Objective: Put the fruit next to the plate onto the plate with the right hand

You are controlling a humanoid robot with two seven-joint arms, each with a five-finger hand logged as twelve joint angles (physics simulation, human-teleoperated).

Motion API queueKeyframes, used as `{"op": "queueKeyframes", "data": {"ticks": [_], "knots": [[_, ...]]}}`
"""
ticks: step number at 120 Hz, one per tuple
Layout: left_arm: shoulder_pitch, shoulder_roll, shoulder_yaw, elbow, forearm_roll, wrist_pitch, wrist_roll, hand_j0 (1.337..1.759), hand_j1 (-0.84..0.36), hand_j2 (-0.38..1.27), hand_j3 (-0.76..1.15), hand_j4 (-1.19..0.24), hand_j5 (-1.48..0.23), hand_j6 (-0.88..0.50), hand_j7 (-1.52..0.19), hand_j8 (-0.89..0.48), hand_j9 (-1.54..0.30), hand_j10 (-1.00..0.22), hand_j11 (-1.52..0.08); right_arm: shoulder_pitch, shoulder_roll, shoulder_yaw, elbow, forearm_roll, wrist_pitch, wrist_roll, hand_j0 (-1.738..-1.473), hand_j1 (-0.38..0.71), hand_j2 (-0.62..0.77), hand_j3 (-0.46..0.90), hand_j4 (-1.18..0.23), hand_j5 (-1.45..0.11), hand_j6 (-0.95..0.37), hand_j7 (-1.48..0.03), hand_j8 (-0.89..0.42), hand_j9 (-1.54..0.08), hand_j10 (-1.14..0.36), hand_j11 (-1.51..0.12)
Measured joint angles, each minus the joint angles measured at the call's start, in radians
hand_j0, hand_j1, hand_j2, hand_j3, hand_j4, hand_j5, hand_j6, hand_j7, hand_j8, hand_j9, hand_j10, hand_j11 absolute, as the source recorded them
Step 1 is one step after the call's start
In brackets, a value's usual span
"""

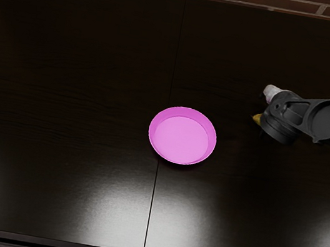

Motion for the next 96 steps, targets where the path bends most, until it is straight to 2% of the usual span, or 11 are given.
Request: {"op": "queueKeyframes", "data": {"ticks": [96], "knots": [[0.000,0.000,0.000,0.000,0.000,0.000,0.000,1.658,0.35,0.00,0.00,0.00,0.00,0.00,0.00,0.00,0.00,0.00,0.00,-0.026,-0.027,0.035,0.014,-0.019,0.002,0.000,-1.658,0.05,-0.07,0.00,-0.34,-0.44,-0.34,-0.44,-0.34,-0.44,-0.34,-0.44]]}}
